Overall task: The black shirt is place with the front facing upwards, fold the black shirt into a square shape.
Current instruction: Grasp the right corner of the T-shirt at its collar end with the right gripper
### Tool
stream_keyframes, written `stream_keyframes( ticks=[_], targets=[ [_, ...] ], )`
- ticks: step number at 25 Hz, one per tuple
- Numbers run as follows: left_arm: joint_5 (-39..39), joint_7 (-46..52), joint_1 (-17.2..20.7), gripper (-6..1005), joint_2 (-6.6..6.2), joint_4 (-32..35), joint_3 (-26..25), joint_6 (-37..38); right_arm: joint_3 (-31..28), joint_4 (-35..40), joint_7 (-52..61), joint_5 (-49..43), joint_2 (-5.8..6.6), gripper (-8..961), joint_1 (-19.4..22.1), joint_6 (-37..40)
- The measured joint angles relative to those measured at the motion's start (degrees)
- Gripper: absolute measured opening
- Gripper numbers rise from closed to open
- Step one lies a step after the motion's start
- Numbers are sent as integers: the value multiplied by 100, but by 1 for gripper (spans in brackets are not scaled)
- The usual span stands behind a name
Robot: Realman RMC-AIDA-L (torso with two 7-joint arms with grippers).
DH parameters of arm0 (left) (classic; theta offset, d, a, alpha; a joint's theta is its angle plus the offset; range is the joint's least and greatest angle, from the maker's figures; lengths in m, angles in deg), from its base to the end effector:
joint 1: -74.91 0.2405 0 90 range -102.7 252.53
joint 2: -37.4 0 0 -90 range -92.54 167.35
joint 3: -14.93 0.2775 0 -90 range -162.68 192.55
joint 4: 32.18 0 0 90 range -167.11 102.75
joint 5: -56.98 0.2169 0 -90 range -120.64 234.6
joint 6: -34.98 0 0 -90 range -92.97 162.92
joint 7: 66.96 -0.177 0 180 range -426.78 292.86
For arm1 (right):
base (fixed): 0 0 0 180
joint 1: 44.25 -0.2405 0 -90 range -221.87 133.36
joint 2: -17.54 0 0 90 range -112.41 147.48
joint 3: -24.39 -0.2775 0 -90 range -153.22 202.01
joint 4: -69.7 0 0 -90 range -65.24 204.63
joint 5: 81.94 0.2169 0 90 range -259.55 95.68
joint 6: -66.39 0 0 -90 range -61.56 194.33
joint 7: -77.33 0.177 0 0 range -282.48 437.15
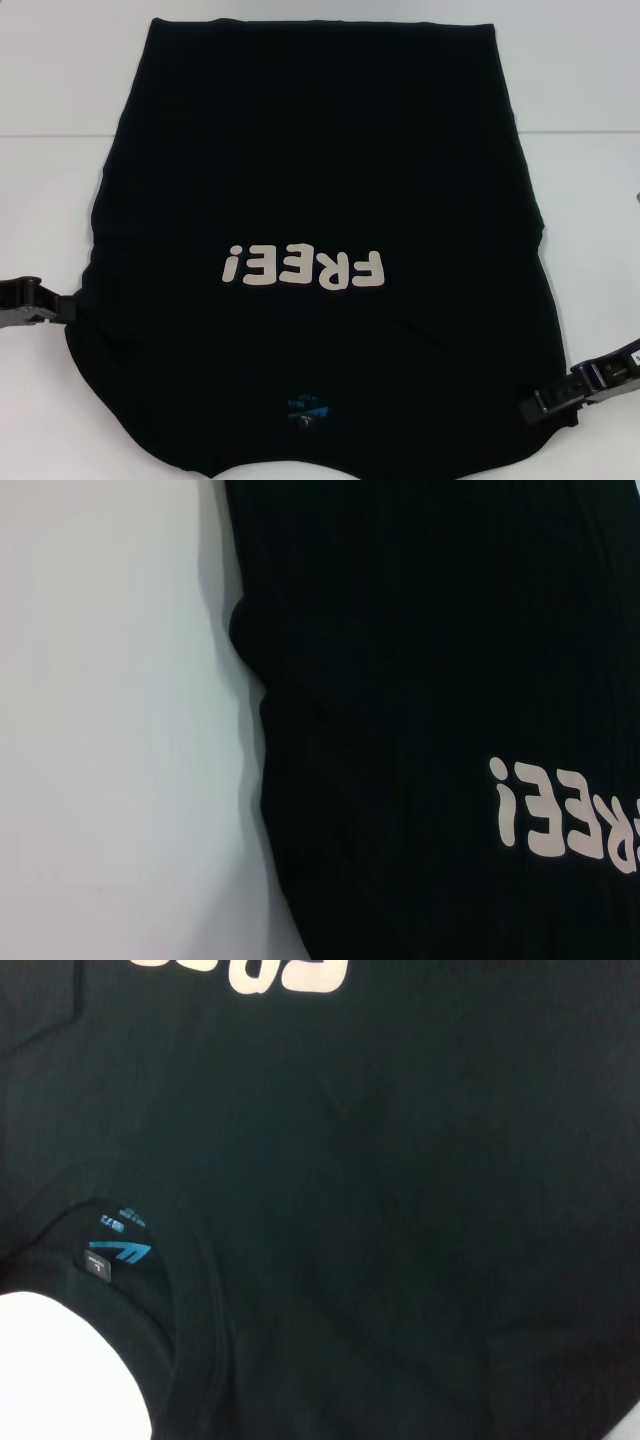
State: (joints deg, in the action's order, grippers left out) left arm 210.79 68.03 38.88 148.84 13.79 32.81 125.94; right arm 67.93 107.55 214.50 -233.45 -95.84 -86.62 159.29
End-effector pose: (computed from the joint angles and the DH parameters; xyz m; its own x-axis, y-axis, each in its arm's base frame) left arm -0.3603 0.3705 0.0591 0.1373 0.9256 0.3526 0.9825 -0.0821 -0.1671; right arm 0.3047 0.3653 -0.0227 0.3250 -0.9409 0.0952 -0.9261 -0.3371 -0.1694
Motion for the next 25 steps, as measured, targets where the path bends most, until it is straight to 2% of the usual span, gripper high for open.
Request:
stream_keyframes(
  ticks=[1,12,25],
  targets=[
    [0,0,0,78,0,0,1,0,0,1,-21,0,-4,884,0,-19],
    [-45,-15,17,84,0,-9,13,0,-4,3,-105,0,-26,465,2,-81],
    [-53,-145,45,91,7,-9,5,0,-47,52,-101,61,-92,135,5,-97]
  ],
)
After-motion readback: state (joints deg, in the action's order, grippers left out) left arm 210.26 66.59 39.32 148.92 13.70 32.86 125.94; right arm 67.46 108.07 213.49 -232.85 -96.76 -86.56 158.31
